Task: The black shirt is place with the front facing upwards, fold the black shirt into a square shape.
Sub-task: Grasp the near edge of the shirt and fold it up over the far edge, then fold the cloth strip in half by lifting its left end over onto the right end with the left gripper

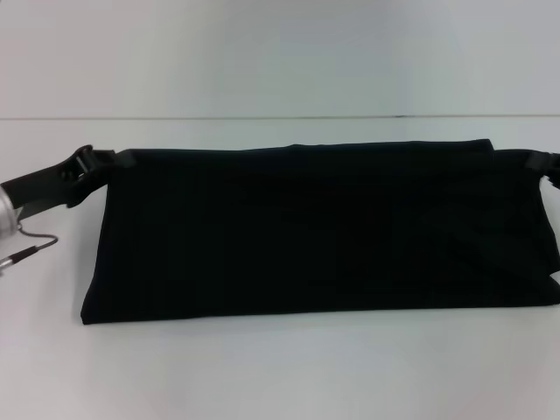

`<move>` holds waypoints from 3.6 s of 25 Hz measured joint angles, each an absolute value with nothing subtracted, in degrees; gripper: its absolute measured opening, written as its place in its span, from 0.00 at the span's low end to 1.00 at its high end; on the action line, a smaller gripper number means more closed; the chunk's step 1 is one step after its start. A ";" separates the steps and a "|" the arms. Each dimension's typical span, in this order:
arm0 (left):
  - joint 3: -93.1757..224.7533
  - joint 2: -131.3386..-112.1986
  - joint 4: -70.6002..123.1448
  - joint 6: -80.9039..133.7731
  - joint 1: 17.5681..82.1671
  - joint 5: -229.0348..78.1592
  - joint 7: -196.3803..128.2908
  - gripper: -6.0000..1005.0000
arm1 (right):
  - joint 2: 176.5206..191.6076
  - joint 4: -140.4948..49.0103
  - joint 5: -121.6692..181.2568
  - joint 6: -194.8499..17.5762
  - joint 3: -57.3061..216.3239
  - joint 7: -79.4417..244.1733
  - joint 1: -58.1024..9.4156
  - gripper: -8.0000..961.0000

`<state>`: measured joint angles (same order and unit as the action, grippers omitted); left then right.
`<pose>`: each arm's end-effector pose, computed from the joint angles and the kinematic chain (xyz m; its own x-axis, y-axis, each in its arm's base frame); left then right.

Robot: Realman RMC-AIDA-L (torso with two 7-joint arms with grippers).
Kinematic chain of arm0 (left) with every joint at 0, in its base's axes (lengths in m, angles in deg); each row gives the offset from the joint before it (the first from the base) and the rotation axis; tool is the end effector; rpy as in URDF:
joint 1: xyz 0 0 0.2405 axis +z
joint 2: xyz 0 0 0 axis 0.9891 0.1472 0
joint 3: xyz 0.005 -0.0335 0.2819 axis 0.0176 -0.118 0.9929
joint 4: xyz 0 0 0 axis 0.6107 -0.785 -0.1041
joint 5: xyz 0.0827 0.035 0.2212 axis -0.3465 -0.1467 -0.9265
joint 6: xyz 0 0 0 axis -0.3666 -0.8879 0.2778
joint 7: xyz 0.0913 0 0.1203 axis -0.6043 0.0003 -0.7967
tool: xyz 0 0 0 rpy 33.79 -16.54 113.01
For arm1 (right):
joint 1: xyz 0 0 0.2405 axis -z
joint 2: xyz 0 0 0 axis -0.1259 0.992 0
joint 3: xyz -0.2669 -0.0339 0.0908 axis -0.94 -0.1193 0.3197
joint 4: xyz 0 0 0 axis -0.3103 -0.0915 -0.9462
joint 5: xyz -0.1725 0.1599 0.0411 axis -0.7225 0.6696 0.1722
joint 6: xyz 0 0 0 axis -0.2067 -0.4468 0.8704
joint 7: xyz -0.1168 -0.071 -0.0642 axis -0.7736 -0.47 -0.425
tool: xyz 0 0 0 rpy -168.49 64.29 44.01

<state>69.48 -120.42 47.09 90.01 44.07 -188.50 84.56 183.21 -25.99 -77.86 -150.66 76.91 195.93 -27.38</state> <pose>-0.3535 0.4236 0.0228 -0.0486 0.6766 0.7347 0.9735 -0.1326 0.1865 0.3775 0.4146 0.0457 -0.0178 -0.6284 -0.7777 -0.9848 -0.1232 0.1221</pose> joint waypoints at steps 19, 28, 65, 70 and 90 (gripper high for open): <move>69.81 -125.52 46.74 68.54 36.49 -184.73 74.43 0.03 | 185.12 -26.00 -75.27 -136.54 76.45 186.36 -35.55 0.10; 69.83 -127.58 46.74 62.09 34.76 -184.63 71.56 0.03 | 189.42 -26.26 -75.17 -125.83 76.45 177.69 -38.94 0.11; 72.29 -123.07 43.32 94.03 50.16 -171.52 67.62 0.84 | 189.53 -31.43 -60.10 -149.59 69.80 145.24 -28.19 0.57; 76.44 -120.57 44.40 99.39 54.84 -171.87 77.72 0.89 | 189.73 -28.33 -60.10 -157.73 59.24 138.05 -23.92 0.73; 79.14 -119.74 51.67 101.97 59.03 -186.45 107.77 0.92 | 191.14 -30.69 -60.08 -159.63 51.01 124.07 -20.14 0.98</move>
